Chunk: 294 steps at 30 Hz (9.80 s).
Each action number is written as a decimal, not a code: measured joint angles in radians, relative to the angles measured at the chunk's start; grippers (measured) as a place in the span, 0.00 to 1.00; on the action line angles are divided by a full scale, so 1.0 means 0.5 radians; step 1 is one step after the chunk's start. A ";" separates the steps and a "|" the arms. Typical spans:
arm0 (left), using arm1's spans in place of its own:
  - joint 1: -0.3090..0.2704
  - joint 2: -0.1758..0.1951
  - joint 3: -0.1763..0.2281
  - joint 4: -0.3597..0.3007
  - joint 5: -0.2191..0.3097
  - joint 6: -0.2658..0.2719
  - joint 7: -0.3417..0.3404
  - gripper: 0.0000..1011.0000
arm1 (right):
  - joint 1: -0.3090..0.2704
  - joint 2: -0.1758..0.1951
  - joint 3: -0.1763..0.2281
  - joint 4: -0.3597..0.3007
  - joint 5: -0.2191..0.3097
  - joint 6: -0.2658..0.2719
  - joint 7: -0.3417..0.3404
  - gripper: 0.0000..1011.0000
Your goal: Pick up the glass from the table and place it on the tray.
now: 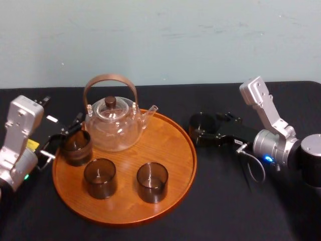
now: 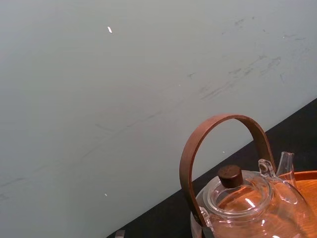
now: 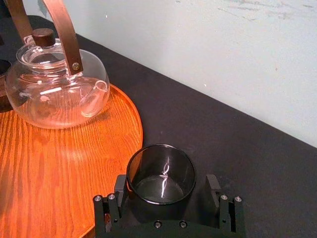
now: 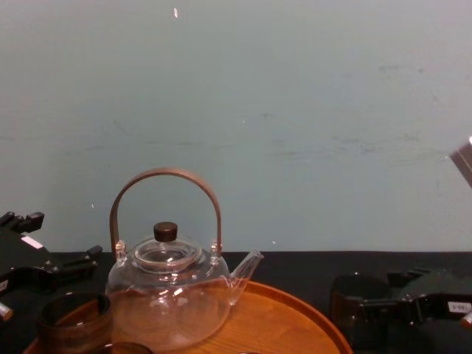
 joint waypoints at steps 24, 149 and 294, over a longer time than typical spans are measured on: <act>0.000 0.000 0.000 0.000 0.000 0.000 0.000 0.99 | 0.045 -0.080 -0.004 0.062 -0.135 -0.021 0.017 0.99; 0.000 0.000 0.000 0.000 0.000 0.000 0.000 0.99 | 0.093 -0.046 -0.291 -0.107 -0.047 -0.106 0.269 0.89; 0.000 0.000 0.000 0.000 0.000 0.000 0.000 0.99 | -0.607 -0.025 0.404 -0.434 -0.019 -0.476 -0.401 0.99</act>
